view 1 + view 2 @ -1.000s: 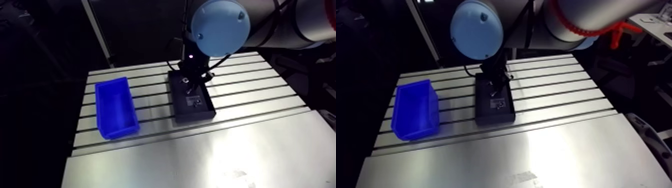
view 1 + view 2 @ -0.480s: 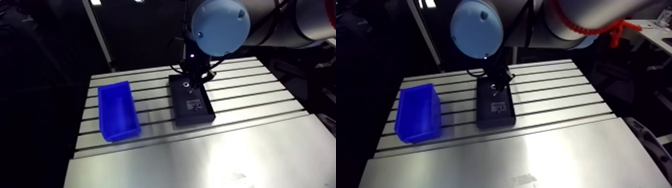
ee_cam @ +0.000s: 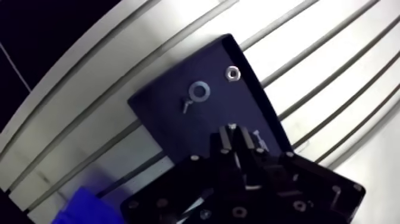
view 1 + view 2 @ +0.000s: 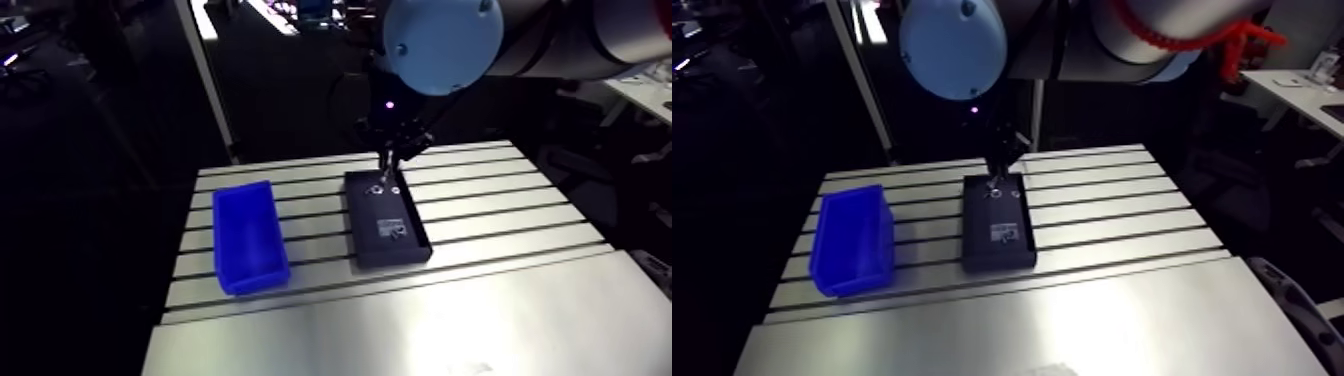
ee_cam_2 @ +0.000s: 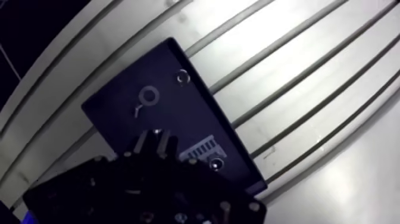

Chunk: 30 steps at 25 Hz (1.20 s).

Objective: Pick up the M10 bolt from the tray and put it into the blue bin.

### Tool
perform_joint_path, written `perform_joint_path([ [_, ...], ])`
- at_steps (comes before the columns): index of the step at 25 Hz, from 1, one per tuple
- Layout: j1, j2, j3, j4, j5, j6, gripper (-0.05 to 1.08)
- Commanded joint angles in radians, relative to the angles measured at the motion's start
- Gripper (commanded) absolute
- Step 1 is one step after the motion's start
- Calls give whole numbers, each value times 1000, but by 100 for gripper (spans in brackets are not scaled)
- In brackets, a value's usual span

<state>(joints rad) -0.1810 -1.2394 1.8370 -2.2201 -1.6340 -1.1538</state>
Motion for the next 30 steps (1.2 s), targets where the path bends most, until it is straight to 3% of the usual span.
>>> perform_joint_path([
  [1,0,-70,-17,24,18,-214,104],
  [9,1,-148,-32,66,73,-467,103],
  [11,3,-163,-37,72,96,-533,103],
  [27,52,-215,-124,285,101,-1061,103],
  [30,71,-215,-144,313,110,-1148,103],
])
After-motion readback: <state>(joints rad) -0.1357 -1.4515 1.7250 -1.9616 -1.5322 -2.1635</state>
